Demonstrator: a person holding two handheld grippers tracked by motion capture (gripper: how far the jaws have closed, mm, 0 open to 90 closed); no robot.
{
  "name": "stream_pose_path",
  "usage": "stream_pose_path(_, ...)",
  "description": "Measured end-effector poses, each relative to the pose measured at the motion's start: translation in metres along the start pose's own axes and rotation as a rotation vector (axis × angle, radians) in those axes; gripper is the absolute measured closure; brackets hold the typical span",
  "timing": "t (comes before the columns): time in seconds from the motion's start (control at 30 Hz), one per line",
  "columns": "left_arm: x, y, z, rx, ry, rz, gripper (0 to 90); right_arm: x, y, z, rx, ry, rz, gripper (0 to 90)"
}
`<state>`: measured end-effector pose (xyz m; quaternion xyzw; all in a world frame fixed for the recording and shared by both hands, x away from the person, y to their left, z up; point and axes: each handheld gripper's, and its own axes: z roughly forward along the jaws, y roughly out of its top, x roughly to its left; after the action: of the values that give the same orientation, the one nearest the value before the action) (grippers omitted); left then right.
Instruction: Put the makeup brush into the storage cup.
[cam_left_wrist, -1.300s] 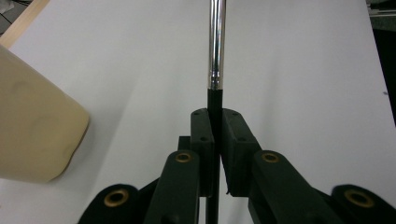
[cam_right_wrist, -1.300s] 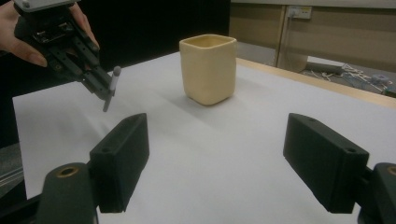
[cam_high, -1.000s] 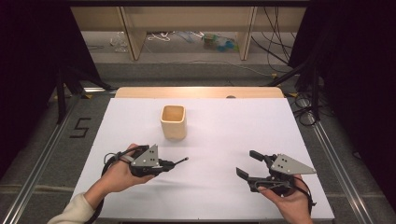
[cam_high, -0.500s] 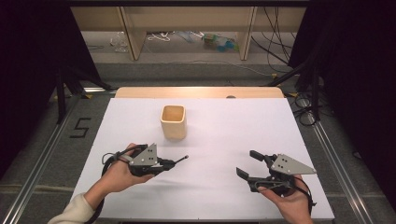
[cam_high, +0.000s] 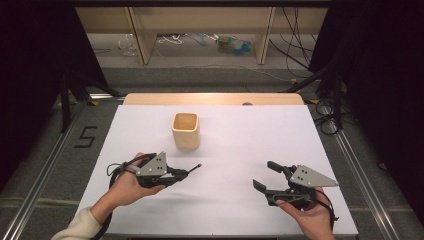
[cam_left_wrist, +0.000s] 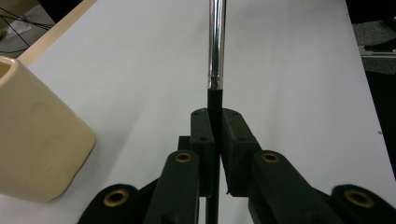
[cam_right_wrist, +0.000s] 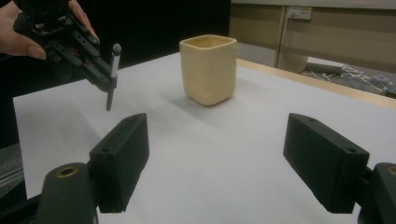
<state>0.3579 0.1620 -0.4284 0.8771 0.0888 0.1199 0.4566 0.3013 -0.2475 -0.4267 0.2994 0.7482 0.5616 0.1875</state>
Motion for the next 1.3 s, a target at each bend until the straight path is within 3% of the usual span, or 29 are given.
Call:
stream_pose_path(0.27,-0.0004,0.0005,0.0004,-0.032,0.007,-0.013,83.8,-0.0002,-0.0002,0.0002,0.002,-0.002,-0.002,23.5)
stream_pose_path(0.3,-0.0004,0.0005,0.0003,-0.035,0.006,-0.016,83.8,0.0004,-0.0015,0.0042,-0.044,0.018,0.012,23.5)
stream_pose_path(0.33,-0.0005,0.0005,0.0004,-0.046,0.008,-0.02,83.8,0.0001,0.0,0.0,0.002,-0.002,-0.002,23.5)
stream_pose_path(0.67,0.0003,0.0002,0.0002,-0.075,0.013,-0.037,83.8,-0.0002,-0.0001,0.0,0.0,-0.002,-0.002,23.5)
stream_pose_path(0.7,0.0002,0.0001,0.0002,-0.077,0.017,-0.035,83.8,0.0003,-0.001,0.0027,-0.036,0.012,0.007,23.5)
stream_pose_path(0.83,0.0005,0.0001,-0.0002,-0.09,0.023,-0.037,83.8,0.0,0.0,-0.0001,-0.001,0.0,-0.001,23.5)
stream_pose_path(0.87,0.0004,0.0002,-0.0002,-0.093,0.025,-0.039,83.8,0.0004,-0.0009,0.0027,-0.035,0.015,0.008,23.5)
stream_pose_path(0.93,0.0005,0.0001,0.0,-0.095,0.023,-0.041,83.8,0.0004,-0.0009,0.0027,-0.036,0.014,0.008,23.5)
stream_pose_path(0.97,0.0004,-0.0002,0.0004,-0.094,0.025,-0.038,83.8,-0.0003,-0.0001,0.0,-0.002,-0.003,-0.003,23.5)
stream_pose_path(1.03,0.0,-0.0005,0.0015,-0.096,0.026,-0.037,83.8,-0.0012,-0.0001,0.0007,-0.014,-0.008,-0.018,23.5)
stream_pose_path(1.3,0.0001,-0.0003,0.0019,-0.114,0.032,-0.043,83.8,-0.0001,-0.0001,0.0001,0.002,-0.002,-0.001,23.5)
